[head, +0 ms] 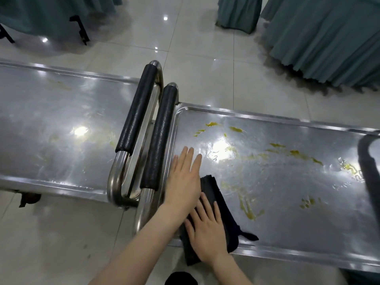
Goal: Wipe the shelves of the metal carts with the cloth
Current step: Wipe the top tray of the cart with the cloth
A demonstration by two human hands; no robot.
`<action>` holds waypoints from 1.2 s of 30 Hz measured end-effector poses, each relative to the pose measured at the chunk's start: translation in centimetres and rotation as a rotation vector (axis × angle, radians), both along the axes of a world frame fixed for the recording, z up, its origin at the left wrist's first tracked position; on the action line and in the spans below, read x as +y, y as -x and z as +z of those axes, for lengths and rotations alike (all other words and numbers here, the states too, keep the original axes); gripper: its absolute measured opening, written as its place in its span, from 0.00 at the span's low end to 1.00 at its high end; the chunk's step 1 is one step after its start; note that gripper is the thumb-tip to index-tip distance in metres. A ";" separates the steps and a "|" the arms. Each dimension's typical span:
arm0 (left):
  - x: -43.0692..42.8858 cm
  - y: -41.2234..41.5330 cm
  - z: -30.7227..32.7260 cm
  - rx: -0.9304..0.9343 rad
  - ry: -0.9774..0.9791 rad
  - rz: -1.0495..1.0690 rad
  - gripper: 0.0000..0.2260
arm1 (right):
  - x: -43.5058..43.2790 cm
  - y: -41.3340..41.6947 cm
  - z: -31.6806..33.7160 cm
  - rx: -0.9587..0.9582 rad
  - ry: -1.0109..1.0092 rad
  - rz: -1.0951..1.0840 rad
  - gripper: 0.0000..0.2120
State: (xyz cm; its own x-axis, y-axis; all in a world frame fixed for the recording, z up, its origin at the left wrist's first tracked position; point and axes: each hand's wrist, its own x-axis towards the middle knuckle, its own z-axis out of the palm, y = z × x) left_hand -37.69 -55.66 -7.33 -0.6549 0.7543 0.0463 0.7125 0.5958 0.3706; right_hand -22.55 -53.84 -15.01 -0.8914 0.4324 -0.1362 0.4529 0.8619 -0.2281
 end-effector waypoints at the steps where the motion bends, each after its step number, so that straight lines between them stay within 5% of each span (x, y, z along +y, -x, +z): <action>1: 0.0 0.0 -1.3 -0.057 0.042 0.043 0.25 | 0.2 0.2 0.0 -0.010 0.001 -0.038 0.26; 4: -0.7 -0.2 -4.4 -0.205 0.052 0.249 0.21 | 1.5 0.8 -0.4 -0.014 -0.030 -0.067 0.27; 15: -1.0 -1.1 -8.3 -0.006 0.187 0.237 0.26 | 14.6 14.5 -0.3 -0.034 -0.068 -0.113 0.27; 23: -1.2 -1.2 -7.8 -0.009 0.226 0.212 0.25 | 6.3 -4.9 -0.6 -0.028 -0.072 0.059 0.28; 32: -1.3 -1.6 -7.9 0.005 0.186 0.056 0.25 | 17.8 10.1 -0.7 -0.063 -0.083 -0.266 0.27; 36: -1.2 -1.3 -7.8 -0.023 0.185 0.079 0.25 | 14.8 6.0 -0.7 -0.041 -0.086 -0.146 0.27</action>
